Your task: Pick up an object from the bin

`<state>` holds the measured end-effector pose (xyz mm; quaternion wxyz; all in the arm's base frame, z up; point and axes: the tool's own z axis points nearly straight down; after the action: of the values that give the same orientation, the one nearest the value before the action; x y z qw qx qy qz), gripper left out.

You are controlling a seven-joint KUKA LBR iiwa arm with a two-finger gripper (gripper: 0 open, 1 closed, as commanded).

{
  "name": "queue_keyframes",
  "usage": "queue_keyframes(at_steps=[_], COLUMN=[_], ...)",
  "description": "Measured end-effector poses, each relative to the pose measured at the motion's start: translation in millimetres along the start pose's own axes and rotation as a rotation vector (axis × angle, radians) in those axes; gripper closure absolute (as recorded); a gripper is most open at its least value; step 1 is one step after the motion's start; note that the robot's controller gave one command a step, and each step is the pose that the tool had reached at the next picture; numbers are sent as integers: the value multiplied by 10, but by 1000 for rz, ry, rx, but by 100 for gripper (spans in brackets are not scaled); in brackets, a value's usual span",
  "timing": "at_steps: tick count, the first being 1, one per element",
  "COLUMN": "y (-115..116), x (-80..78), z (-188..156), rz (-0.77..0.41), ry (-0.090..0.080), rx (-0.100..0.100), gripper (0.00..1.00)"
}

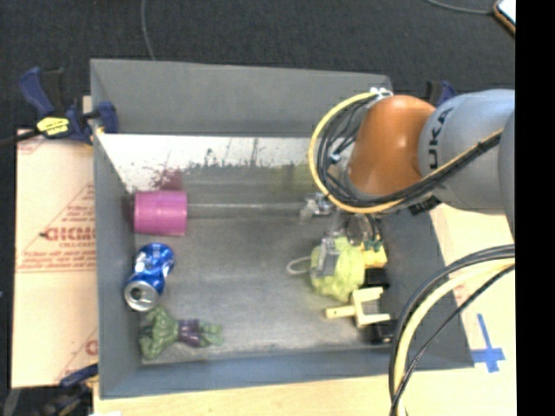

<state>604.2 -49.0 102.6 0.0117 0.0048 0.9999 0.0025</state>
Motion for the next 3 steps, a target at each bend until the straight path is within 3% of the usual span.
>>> queue_keyframes(at_steps=[1,2,3], y=[-180,-246,-402], x=[144,136,103], z=[-74,40,289], rz=[7,12,-149], ry=[-2,2,0], rx=[-2,-6,-8], gripper=[0,0,0])
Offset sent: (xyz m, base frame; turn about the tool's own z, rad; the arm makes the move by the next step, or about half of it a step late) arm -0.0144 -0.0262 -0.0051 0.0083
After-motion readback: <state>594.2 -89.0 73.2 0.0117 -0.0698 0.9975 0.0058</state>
